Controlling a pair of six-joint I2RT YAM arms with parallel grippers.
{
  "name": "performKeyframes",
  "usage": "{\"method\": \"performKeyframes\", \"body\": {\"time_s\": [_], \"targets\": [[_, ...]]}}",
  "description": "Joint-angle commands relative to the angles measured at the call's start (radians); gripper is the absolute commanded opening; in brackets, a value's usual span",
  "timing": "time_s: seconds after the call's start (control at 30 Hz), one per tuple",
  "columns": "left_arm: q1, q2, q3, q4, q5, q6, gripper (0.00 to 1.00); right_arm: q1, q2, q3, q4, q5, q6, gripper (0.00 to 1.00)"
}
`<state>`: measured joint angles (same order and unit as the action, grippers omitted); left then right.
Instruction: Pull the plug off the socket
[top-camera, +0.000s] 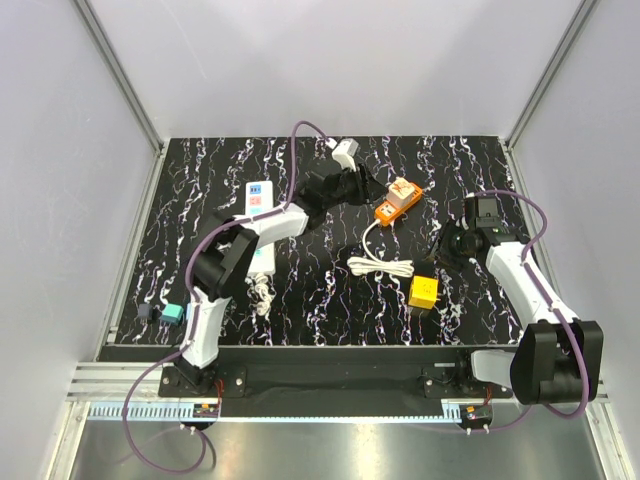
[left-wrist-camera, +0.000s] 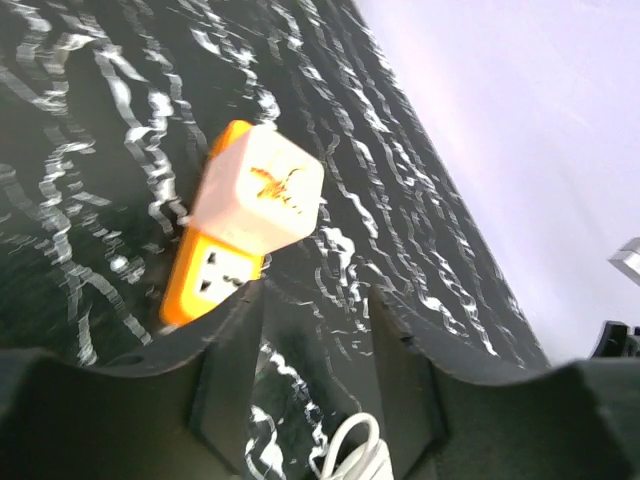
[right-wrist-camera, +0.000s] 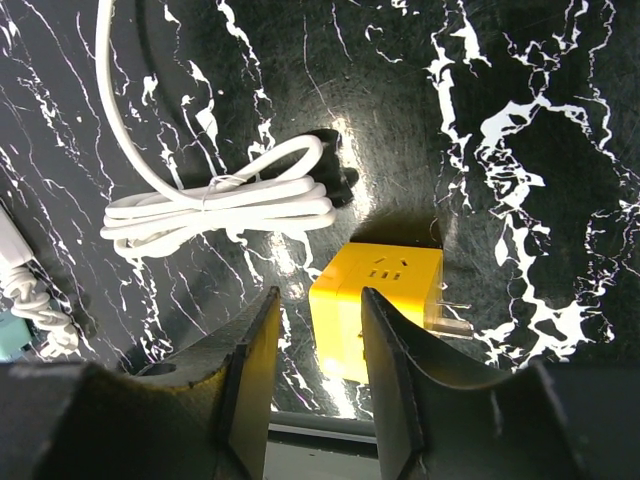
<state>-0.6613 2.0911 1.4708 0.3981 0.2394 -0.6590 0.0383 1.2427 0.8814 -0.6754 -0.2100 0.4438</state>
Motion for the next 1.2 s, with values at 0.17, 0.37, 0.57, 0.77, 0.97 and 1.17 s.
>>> {"method": "performKeyframes", "body": {"time_s": [0.17,0.37,0.57,0.77,0.97,1.17], "targets": [[0.022,0.135,0.203,0.048,0.273,-0.056,0.37,-0.002,0.014,0.051,0.04,0.046,-0.001,0.51],[0.034,0.208,0.229,0.051,0.324,-0.086,0.32,-0.003,0.018,0.071,0.077,0.086,0.004,0.91],[0.035,0.299,0.286,0.07,0.308,-0.163,0.22,-0.002,-0.005,0.087,0.161,0.069,0.044,1.0],[0.035,0.356,0.272,0.068,0.278,-0.235,0.1,0.0,0.049,0.097,0.189,0.072,0.059,0.99],[0.045,0.353,0.278,0.012,0.229,-0.211,0.06,-0.002,0.11,0.085,0.182,0.08,0.067,1.0],[0.057,0.346,0.253,-0.013,0.158,-0.223,0.0,-0.002,0.089,0.071,0.175,0.12,0.073,1.0]]}}
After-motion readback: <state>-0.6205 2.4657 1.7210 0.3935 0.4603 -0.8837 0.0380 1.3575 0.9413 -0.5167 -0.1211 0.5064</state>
